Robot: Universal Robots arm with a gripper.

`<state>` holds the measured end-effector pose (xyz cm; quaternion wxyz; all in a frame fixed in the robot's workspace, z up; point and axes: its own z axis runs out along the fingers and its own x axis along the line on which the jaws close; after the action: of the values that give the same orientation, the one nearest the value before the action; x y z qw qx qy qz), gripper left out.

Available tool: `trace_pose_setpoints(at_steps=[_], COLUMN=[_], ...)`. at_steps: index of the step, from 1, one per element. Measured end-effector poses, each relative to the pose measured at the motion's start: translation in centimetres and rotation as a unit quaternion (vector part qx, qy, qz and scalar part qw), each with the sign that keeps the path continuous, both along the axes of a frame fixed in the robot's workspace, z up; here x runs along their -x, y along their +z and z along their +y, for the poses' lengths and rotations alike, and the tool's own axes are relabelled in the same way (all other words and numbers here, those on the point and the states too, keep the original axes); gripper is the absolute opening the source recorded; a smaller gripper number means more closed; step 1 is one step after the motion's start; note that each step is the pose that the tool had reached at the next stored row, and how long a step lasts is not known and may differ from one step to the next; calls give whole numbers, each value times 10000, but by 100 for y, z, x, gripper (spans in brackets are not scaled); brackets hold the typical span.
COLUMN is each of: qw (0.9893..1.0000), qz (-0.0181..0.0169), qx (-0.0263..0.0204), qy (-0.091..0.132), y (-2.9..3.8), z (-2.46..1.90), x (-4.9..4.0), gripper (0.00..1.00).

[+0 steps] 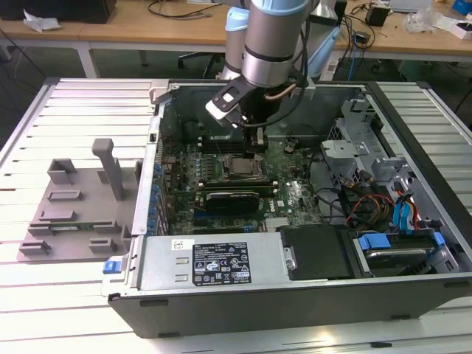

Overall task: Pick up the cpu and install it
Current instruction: 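Close the cpu cover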

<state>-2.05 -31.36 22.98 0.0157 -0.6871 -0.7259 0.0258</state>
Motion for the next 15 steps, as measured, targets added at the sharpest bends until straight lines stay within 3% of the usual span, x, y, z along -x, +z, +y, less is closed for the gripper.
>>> trace_pose_setpoints(at_steps=[3, 15], qw=[10000, 10000], qz=[1, 0], qx=[1, 0], qy=[0, 0], y=[-72, -221], z=[0, 0], x=[100, 296], gripper=[11, 11])
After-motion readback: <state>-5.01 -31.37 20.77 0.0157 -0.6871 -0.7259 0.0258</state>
